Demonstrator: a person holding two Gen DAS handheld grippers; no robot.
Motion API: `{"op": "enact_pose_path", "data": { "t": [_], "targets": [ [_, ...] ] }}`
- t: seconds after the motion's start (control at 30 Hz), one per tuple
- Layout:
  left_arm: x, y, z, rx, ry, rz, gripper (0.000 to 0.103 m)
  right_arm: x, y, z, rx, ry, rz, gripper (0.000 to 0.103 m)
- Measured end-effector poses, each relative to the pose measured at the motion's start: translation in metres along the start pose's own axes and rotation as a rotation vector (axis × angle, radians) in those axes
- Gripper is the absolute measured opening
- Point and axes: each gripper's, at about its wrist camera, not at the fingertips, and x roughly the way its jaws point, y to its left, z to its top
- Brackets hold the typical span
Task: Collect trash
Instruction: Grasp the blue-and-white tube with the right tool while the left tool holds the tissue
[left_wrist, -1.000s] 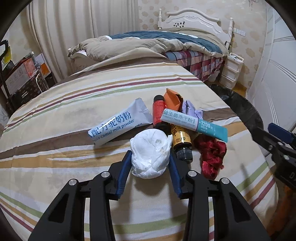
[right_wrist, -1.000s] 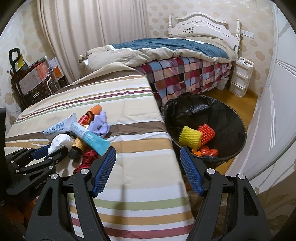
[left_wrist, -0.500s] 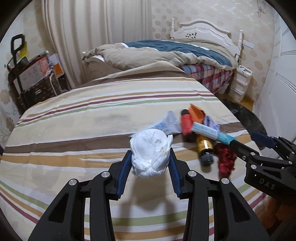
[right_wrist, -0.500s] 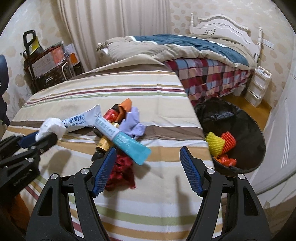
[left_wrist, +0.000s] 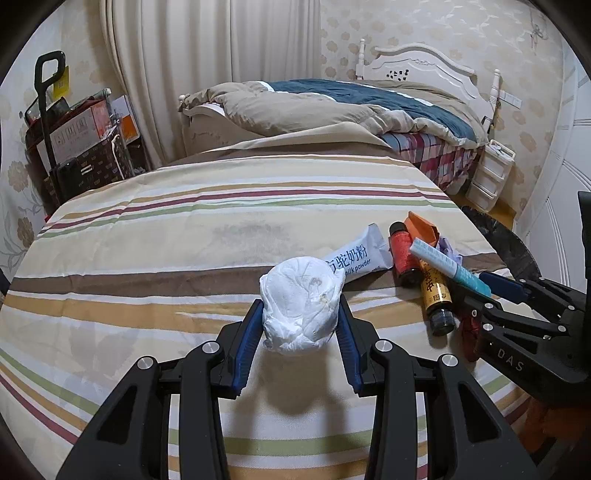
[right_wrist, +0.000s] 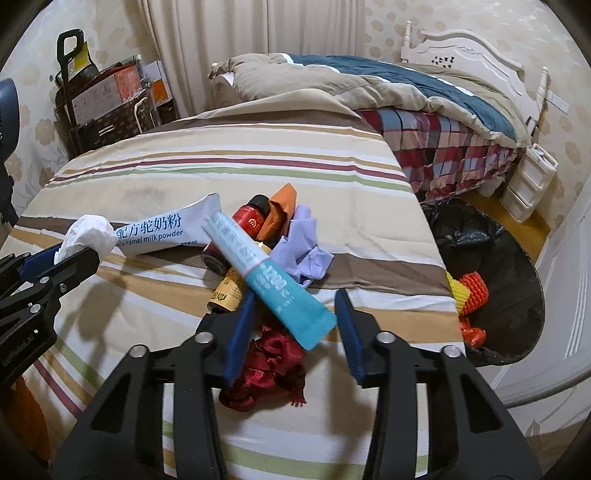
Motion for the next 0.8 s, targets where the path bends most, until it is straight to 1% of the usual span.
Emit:
{"op": "enact_pose_path", "data": {
  "t": [0.07, 0.13, 0.37, 0.53, 0.63, 0.67, 0.73, 0.8],
  "targets": [
    [0.002, 0.001, 0.000, -0.003, 0.004, -0.001, 0.040, 0.002, 0.001, 0.000, -0.004, 0.005, 0.002, 0.027],
    [0.002, 0.002, -0.001, -0.006, 0.006, -0.001, 0.041, 0.002, 0.001, -0.001, -0.003, 0.007, 0.015, 0.022],
    [0.003, 0.003, -0.001, -0.011, 0.007, -0.001, 0.041, -0.003, 0.003, -0.002, -0.005, -0.006, 0.019, 0.016],
    [0.002, 0.005, -0.002, -0.013, 0.006, 0.000, 0.041, -0.005, 0.005, -0.003, -0.005, -0.001, 0.042, 0.016],
    [0.001, 0.007, -0.002, -0.016, 0.002, 0.003, 0.041, -0.005, 0.005, -0.003, -0.001, 0.000, 0.045, 0.019],
    [0.000, 0.008, -0.002, -0.017, 0.001, 0.005, 0.041, -0.005, 0.006, -0.003, -0.004, 0.001, 0.044, 0.023],
    [0.000, 0.010, -0.002, -0.020, -0.002, 0.010, 0.041, -0.006, 0.007, -0.002, -0.006, -0.005, 0.042, 0.028],
    [-0.001, 0.013, -0.002, -0.026, -0.003, 0.013, 0.041, -0.008, 0.009, 0.000, -0.010, -0.009, 0.045, 0.029]
  ]
}}
